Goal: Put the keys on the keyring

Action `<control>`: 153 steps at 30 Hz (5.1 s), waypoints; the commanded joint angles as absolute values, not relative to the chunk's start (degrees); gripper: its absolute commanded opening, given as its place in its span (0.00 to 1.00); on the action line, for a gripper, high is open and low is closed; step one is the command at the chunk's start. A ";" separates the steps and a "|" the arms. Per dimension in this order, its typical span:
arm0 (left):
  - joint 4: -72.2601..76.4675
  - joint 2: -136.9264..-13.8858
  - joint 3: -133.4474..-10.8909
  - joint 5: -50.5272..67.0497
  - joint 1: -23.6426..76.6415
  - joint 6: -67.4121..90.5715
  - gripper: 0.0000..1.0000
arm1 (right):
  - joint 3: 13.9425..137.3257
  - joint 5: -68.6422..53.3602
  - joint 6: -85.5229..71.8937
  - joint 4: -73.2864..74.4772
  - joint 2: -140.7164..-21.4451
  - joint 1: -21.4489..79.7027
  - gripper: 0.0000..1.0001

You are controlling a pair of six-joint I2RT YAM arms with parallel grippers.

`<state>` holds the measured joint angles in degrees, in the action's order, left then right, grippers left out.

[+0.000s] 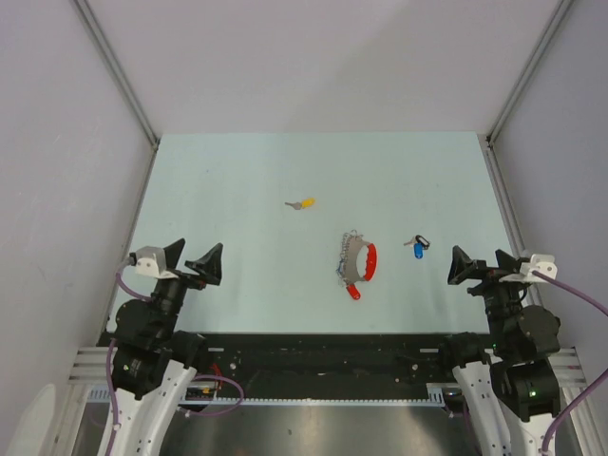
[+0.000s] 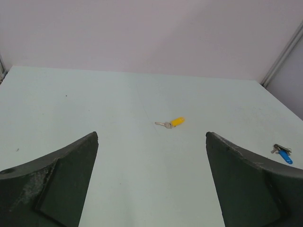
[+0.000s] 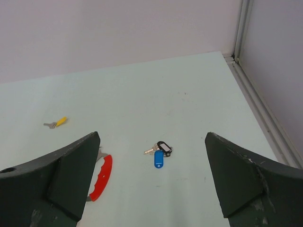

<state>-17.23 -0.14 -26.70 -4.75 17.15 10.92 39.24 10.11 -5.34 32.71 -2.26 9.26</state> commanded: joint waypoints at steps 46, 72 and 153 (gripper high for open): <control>-24.43 -7.65 -30.23 0.97 22.85 17.31 1.00 | 54.49 7.20 -19.60 14.58 -90.78 47.54 0.98; -24.26 -9.49 -30.15 1.32 22.76 17.31 1.00 | 55.63 16.79 -18.99 20.39 -86.31 52.56 0.57; -24.17 -9.93 -29.97 1.76 22.68 17.49 1.00 | 27.16 9.58 -34.89 -13.35 -74.44 42.45 0.22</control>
<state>-24.69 -9.13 -29.85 1.69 22.50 17.04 27.90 10.59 -33.69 -7.25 -73.97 42.76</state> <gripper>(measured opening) 0.996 0.225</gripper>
